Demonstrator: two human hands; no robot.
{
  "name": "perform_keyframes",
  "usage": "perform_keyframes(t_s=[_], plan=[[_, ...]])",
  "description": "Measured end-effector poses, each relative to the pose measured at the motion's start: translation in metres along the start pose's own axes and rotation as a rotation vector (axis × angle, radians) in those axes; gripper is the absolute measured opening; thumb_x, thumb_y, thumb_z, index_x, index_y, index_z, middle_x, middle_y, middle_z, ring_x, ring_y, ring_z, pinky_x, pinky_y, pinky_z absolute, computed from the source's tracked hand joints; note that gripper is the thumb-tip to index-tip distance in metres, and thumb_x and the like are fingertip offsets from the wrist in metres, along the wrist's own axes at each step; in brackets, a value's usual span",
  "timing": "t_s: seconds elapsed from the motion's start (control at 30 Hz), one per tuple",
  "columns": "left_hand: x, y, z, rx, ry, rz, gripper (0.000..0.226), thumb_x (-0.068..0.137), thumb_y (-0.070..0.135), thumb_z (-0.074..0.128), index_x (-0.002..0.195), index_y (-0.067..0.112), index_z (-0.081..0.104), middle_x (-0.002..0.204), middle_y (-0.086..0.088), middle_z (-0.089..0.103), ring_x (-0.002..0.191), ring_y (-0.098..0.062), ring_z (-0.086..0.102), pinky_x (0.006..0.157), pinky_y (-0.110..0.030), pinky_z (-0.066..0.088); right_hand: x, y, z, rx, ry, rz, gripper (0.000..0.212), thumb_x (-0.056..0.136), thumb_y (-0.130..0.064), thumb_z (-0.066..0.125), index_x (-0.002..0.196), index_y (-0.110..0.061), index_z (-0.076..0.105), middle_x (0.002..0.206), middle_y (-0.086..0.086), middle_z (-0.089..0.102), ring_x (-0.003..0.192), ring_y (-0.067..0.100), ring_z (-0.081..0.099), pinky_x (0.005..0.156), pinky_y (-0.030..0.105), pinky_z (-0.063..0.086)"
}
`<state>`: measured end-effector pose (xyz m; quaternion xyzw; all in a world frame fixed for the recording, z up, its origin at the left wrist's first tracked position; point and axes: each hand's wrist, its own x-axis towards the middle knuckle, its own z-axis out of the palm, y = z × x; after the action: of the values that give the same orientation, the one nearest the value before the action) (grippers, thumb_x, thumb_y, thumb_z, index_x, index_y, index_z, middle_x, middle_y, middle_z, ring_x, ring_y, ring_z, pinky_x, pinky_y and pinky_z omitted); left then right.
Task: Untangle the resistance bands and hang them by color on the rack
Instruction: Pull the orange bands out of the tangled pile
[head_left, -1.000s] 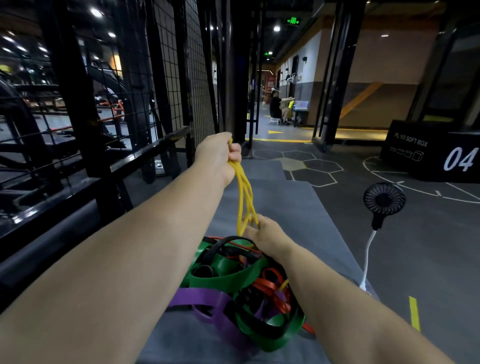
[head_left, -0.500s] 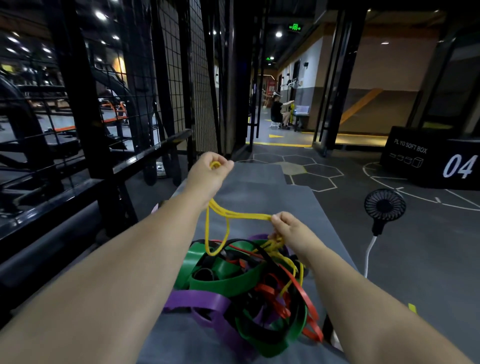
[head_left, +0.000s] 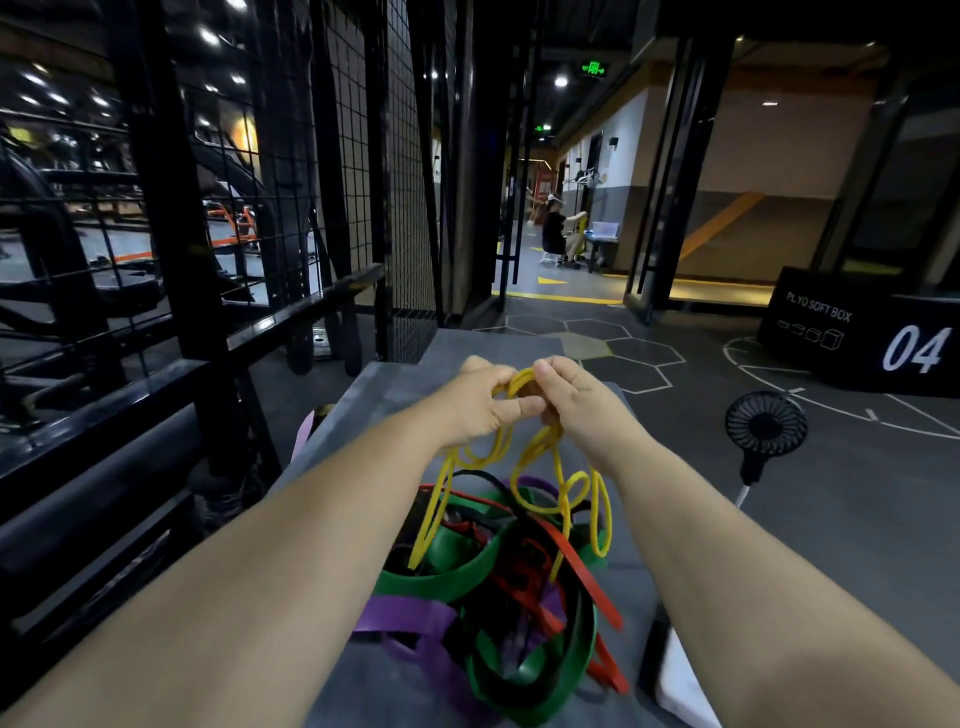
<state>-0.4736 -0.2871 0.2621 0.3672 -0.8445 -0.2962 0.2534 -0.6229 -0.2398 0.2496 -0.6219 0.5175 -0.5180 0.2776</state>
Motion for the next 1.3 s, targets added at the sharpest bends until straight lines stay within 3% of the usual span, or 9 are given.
perform_keyframes(t_s=[0.1,0.27,0.43,0.57,0.67,0.8,0.97,1.17,1.3], plan=[[0.003,0.003,0.001,-0.047,0.037,0.022,0.018,0.097,0.035,0.051,0.091,0.022,0.062,0.114,-0.003,0.036,0.104,-0.009,0.039,0.096,-0.027,0.033,-0.002,-0.004,-0.001,0.046,0.016,0.001,0.029,0.105,-0.027,0.037,0.086,-0.012,0.052,0.07,-0.002,0.046,0.06,0.009,0.039,0.06,0.02,0.036],[0.007,0.009,0.003,-0.177,0.217,0.063,0.02,0.099,0.033,0.049,0.09,0.018,0.059,0.11,0.0,0.044,0.091,-0.008,0.046,0.082,-0.024,0.032,-0.007,0.009,0.0,0.005,-0.005,0.052,0.025,0.103,-0.037,0.039,0.109,-0.015,0.049,0.08,0.001,0.055,0.07,0.012,0.051,0.073,0.03,0.045],[0.01,0.013,0.0,-0.295,0.4,0.095,0.03,0.098,0.032,0.05,0.084,0.006,0.056,0.073,0.004,0.044,0.064,-0.012,0.041,0.068,-0.031,0.035,-0.012,0.021,0.0,-0.232,-0.054,0.084,0.022,0.096,-0.031,0.059,0.105,-0.01,0.059,0.089,0.0,0.06,0.081,0.014,0.055,0.079,0.032,0.046],[0.009,0.025,-0.015,-0.464,0.482,0.104,0.026,0.1,0.036,0.044,0.082,0.02,0.055,0.094,0.002,0.07,0.063,-0.007,0.049,0.06,-0.027,0.038,-0.017,0.038,-0.003,-0.104,-0.011,0.202,0.03,0.087,-0.015,0.071,0.113,-0.023,0.058,0.1,0.002,0.064,0.09,0.022,0.063,0.09,0.034,0.052],[0.011,0.039,-0.026,-0.623,0.505,0.107,0.024,0.101,0.034,0.044,0.081,0.024,0.052,0.086,0.004,0.072,0.077,-0.016,0.063,0.058,-0.027,0.044,-0.026,0.048,0.002,0.004,-0.09,0.3,0.035,0.084,-0.019,0.075,0.113,-0.026,0.058,0.106,0.003,0.065,0.086,0.014,0.065,0.076,0.023,0.053],[0.012,0.053,-0.03,-0.805,0.456,0.122,0.022,0.102,0.03,0.043,0.084,0.018,0.049,0.066,0.001,0.066,0.082,-0.024,0.068,0.059,-0.039,0.055,-0.024,0.059,0.009,-0.231,-0.004,0.296,0.026,0.078,-0.044,0.077,0.094,-0.025,0.071,0.077,-0.011,0.066,0.075,0.008,0.06,0.077,0.028,0.05],[0.015,0.048,-0.042,-0.901,0.567,0.033,0.02,0.102,0.029,0.044,0.089,0.015,0.048,0.067,0.0,0.058,0.063,-0.018,0.066,0.056,-0.032,0.054,-0.027,0.054,-0.003,0.047,0.049,0.239,0.012,0.087,-0.033,0.07,0.085,-0.022,0.071,0.08,-0.009,0.072,0.079,0.009,0.064,0.072,0.024,0.048],[0.018,0.023,-0.042,-0.981,0.64,-0.098,0.021,0.1,0.029,0.049,0.085,0.014,0.05,0.07,-0.003,0.048,0.053,-0.013,0.049,0.064,-0.038,0.058,-0.017,0.045,-0.024,0.296,0.344,0.173,0.037,0.099,-0.029,0.052,0.065,-0.016,0.054,0.058,-0.005,0.053,0.06,0.012,0.047,0.063,0.025,0.037],[0.02,0.026,-0.039,-1.005,0.654,-0.099,0.02,0.101,0.029,0.048,0.087,0.015,0.049,0.068,-0.001,0.044,0.049,-0.01,0.042,0.052,-0.028,0.05,-0.014,0.037,-0.024,-0.153,0.265,0.139,0.034,0.096,-0.037,0.056,0.073,-0.012,0.058,0.064,-0.002,0.05,0.056,0.009,0.043,0.054,0.022,0.034]])
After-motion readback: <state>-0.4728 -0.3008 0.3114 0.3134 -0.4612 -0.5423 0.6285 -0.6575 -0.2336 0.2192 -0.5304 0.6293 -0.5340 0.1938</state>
